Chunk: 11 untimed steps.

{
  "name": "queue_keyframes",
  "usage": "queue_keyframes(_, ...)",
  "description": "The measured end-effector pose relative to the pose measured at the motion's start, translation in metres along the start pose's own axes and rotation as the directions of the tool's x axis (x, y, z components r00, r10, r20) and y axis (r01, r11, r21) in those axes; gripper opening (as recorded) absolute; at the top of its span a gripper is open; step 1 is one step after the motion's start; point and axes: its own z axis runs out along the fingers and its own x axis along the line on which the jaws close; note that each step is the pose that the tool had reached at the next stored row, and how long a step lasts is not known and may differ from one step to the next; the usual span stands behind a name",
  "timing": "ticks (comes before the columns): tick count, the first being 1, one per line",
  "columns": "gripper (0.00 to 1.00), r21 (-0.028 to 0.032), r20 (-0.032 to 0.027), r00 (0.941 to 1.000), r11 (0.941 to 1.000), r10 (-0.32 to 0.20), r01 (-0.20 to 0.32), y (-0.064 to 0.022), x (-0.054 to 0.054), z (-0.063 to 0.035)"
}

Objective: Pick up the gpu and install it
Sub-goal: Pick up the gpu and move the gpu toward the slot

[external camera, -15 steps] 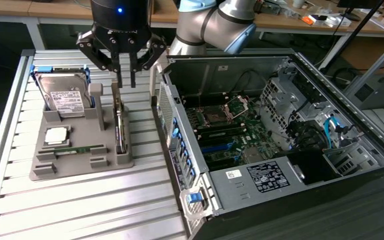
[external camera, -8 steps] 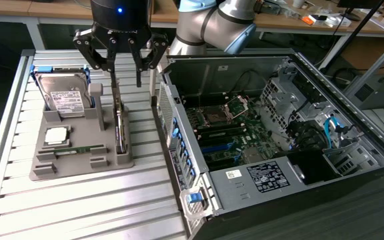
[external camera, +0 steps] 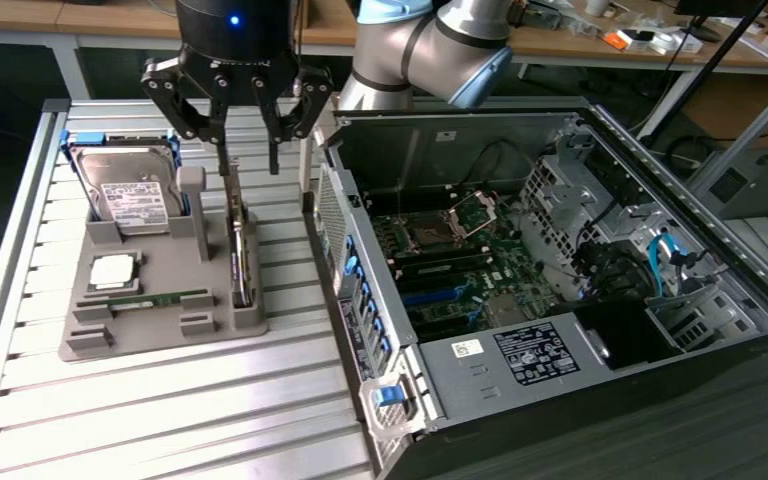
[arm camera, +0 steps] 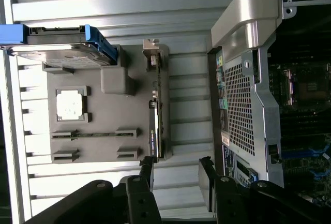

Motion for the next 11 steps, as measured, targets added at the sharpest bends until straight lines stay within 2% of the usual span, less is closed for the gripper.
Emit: queue_keyframes(11, 0.48, 0.0000, 0.0000, 1.0000, 1.0000, 0.000, 0.000, -0.0004, 0.0054, -0.0001)
